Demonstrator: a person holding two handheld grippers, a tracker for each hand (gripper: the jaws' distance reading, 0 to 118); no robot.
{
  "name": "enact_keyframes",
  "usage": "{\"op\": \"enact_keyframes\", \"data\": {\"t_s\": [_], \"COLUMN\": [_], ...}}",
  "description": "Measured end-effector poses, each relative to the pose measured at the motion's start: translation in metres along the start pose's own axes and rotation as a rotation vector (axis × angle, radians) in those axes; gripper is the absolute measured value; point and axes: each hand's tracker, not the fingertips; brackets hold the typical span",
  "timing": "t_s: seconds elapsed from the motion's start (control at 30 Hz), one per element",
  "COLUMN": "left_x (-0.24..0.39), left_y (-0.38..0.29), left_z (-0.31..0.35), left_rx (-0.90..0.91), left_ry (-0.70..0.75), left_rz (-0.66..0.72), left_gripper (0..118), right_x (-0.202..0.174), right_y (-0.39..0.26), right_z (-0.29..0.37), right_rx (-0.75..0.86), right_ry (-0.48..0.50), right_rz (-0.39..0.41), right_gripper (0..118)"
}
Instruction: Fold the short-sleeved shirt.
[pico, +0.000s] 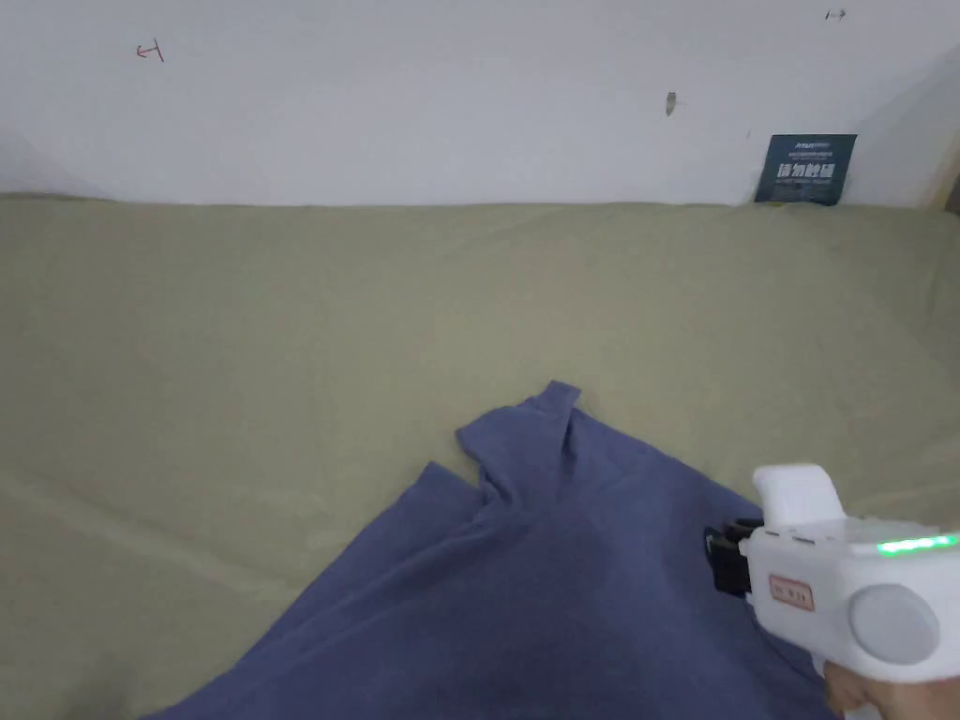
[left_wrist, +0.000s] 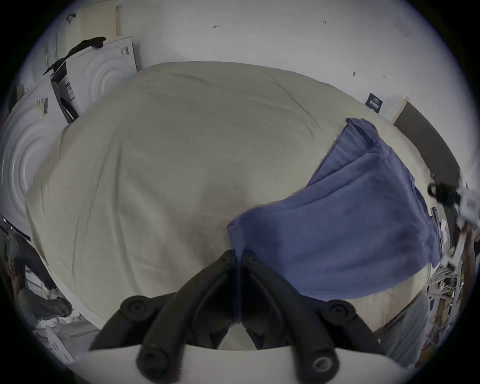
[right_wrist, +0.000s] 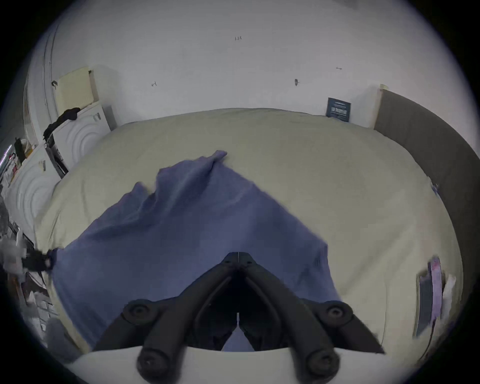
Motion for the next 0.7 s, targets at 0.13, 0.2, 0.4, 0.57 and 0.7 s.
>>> {"op": "enact_keyframes", "data": {"t_s": [0.13,0.2,0.4,0.57,0.7], "left_x": [-0.001,-0.001,-0.003,-0.004,-0.004], "left_y": [0.000,0.000,-0.001,-0.001,0.002], "left_z": [0.000,0.001,-0.001,-0.002,0.005], "left_rx": [-0.005,-0.007,-0.009,-0.011,-0.014], "left_ry": [-0.004,-0.008,-0.021,-0.028,-0.033], "left_rz": [-0.007,-0.009,0.011,0.027,0.019], "left_gripper": [2,2,2,2,2], "right_x": [0.014,0.019,0.011,0.006,0.002], "right_y": [0.053,0.075,0.102,0.091,0.091], "right_z": [-0.057,-0.082,-0.132,-0.135,-0.095], "right_rx": [-0.065,-0.151,-0.299,-0.350,-0.278], "right_ry": [0.042,0.102,0.110,0.020,0.066], "right_rz": [0.020,0.036,0.131,0.214,0.183], "right_gripper": [73,118,118,79,3]}}
